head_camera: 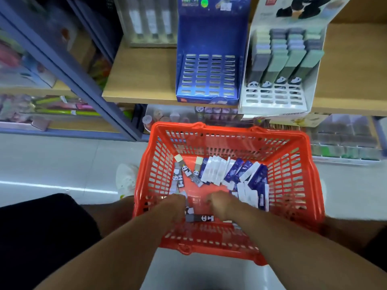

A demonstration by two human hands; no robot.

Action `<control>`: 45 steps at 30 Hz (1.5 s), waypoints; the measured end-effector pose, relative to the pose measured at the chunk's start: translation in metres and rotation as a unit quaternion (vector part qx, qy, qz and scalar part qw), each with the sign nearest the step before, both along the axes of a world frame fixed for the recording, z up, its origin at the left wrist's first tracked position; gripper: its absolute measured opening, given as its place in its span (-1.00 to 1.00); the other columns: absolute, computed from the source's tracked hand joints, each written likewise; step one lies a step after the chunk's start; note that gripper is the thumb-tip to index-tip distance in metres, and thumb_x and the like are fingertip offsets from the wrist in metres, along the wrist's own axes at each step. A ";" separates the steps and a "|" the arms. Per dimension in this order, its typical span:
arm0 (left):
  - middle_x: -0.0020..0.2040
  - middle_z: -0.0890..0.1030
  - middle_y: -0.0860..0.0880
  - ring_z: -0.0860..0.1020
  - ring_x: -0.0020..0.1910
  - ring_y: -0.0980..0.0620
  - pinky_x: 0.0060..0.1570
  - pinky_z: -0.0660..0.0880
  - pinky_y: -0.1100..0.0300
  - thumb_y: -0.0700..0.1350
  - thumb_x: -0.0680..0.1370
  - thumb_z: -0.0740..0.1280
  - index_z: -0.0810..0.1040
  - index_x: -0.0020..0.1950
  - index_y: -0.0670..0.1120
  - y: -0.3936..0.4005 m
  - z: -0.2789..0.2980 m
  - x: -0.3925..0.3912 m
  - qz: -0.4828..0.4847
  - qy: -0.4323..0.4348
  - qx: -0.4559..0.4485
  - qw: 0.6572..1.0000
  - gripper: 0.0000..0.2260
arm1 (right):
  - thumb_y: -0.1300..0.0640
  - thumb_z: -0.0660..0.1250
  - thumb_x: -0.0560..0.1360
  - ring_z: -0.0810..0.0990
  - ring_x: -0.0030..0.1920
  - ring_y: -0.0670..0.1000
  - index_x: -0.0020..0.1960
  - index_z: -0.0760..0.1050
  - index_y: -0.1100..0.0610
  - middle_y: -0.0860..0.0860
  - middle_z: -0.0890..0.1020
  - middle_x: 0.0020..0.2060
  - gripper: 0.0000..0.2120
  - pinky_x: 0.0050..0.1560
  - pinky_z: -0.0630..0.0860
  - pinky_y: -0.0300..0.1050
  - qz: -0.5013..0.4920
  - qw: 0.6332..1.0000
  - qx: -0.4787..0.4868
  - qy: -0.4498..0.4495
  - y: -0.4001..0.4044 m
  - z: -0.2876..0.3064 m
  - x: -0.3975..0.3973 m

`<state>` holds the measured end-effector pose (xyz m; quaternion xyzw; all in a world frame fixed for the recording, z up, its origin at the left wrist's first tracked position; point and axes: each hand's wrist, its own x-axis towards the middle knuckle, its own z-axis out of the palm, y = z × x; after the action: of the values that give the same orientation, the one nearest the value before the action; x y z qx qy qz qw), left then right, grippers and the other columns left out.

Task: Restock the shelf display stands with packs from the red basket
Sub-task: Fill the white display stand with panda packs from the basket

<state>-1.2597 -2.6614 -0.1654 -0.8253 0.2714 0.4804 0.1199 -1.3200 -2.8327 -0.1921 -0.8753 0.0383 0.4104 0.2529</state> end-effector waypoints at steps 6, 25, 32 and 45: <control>0.43 0.46 -0.15 0.44 0.41 -0.15 0.42 0.36 0.04 -0.12 0.64 0.19 0.42 0.46 -0.14 0.018 -0.052 -0.019 0.001 -0.010 0.016 1.000 -0.62 | 0.15 0.34 0.55 0.58 0.18 0.11 0.33 0.53 0.02 0.04 0.59 0.24 -0.65 0.20 0.49 -0.11 0.008 0.998 0.044 0.045 0.014 -0.049 0.002; 0.37 0.50 -0.18 0.52 0.31 -0.15 0.27 0.51 0.00 -0.21 0.64 0.19 0.34 0.48 -0.10 0.015 -0.070 -0.008 -0.016 -0.015 0.042 0.999 -0.61 | 0.17 0.17 0.64 0.56 0.16 0.17 0.25 0.54 0.12 0.14 0.60 0.16 -0.74 0.11 0.45 -0.02 0.085 0.995 0.008 0.050 0.031 -0.050 -0.006; 0.17 0.61 -0.10 0.60 0.10 -0.08 0.06 0.56 0.04 -0.13 0.62 0.25 0.49 0.28 -0.05 0.002 -0.029 0.013 0.027 -0.064 -0.017 0.997 -0.77 | 0.16 0.31 0.57 0.58 -0.01 0.05 0.12 0.57 0.01 0.01 0.59 -0.02 -0.84 0.00 0.52 -0.08 0.048 0.999 -0.010 0.012 0.014 -0.014 -0.002; -0.11 0.65 0.00 0.61 -0.09 -0.04 -0.10 0.55 0.06 0.07 0.52 0.35 0.60 -0.11 0.02 -0.041 0.160 0.077 0.061 -0.153 -0.281 0.946 -0.85 | 0.37 0.29 0.49 0.52 -0.10 0.10 0.54 -0.15 -0.35 0.04 0.52 0.00 -0.04 -0.20 0.49 0.00 0.151 0.978 -0.072 -0.123 -0.069 0.200 0.045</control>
<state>-1.1829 -2.7023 -0.0051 -0.9043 0.3223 0.2591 -0.1062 -1.2754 -2.9018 0.0079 -0.9306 -0.0960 0.3295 0.1272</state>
